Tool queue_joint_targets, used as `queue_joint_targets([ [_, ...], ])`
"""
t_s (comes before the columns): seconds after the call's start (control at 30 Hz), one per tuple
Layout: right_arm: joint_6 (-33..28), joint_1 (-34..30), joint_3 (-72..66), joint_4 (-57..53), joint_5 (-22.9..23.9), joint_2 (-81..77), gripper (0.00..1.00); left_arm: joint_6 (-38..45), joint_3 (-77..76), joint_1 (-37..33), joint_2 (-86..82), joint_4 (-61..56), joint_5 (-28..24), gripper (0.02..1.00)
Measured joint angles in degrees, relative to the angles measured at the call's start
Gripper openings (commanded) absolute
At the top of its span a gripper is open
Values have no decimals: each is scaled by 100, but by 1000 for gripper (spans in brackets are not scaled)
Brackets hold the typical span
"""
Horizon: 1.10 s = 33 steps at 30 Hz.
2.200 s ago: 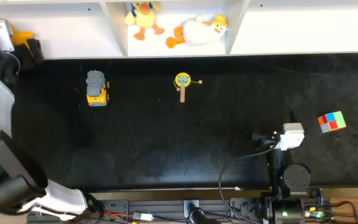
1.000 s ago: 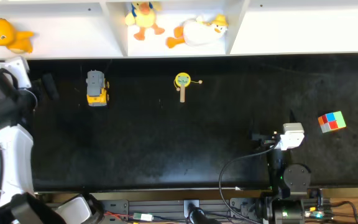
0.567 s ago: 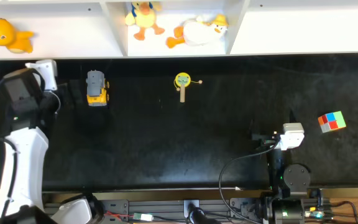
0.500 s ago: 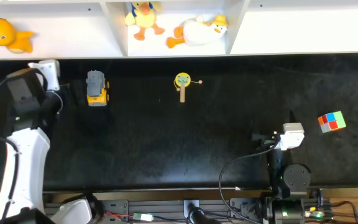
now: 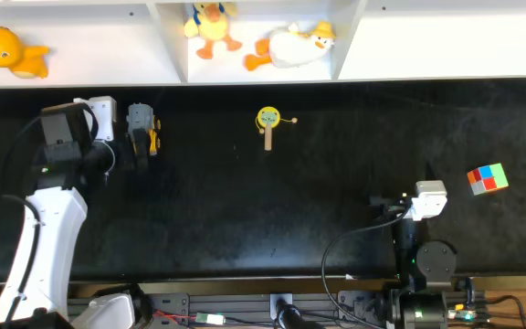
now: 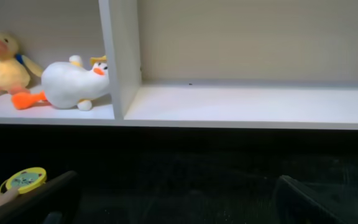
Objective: Store Toys
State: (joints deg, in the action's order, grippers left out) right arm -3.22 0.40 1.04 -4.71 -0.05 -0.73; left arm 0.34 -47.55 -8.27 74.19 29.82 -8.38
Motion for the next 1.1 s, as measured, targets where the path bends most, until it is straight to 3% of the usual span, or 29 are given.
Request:
queue_joint_targets([
  [0.27, 2, 0, 0, 0, 0, 0, 996, -4, 0, 422, 221, -37, 103, 998],
  [0.47, 0, 0, 0, -2, 2, 0, 998, -7, 2, 743, 352, -157, 494, 998],
  [0.77, 2, 2, 0, 0, 2, 0, 993, -111, 2, 778, 535, -267, 920, 998],
  [1.1, 0, 2, 0, -2, 2, 0, 996, -216, 4, 782, 597, -417, 1027, 969],
])
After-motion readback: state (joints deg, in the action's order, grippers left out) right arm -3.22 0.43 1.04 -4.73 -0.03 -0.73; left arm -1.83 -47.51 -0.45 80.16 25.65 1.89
